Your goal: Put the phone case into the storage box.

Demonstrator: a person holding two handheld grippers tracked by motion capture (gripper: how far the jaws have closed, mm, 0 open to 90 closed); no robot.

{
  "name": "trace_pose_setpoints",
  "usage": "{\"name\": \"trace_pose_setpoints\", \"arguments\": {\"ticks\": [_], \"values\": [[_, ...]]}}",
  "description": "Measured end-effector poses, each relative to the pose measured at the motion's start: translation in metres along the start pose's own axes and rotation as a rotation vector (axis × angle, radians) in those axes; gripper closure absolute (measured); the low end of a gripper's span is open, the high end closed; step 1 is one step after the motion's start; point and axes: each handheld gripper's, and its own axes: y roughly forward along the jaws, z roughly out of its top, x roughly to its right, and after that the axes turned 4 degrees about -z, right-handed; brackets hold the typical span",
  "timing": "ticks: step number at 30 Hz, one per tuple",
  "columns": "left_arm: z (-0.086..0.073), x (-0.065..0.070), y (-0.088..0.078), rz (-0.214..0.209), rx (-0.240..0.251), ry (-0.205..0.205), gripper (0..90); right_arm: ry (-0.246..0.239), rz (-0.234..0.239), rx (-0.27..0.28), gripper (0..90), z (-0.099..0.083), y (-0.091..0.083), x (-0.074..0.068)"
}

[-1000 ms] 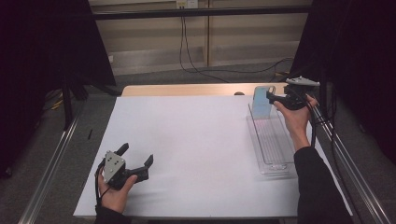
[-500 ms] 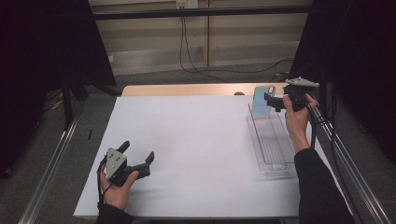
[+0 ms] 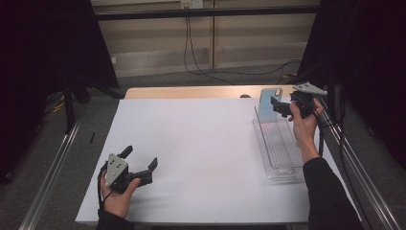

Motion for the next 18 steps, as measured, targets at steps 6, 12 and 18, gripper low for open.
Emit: {"name": "trace_pose_setpoints", "arguments": {"ticks": [6, 12, 18], "values": [[0.001, 0.000, -0.001, 0.003, 0.009, -0.004, 4.0, -0.009, 0.009, 0.066, 8.3, -0.006, -0.003, -0.001], [0.001, 0.001, -0.001, -0.006, 0.009, -0.002, 4.0, -0.009, 0.074, 0.099, 4.4, -0.008, -0.013, 0.001], [0.001, 0.002, -0.002, -0.007, 0.009, -0.017, 4.0, -0.002, 0.122, 0.110, 0.4, -0.008, -0.023, 0.000]]}}
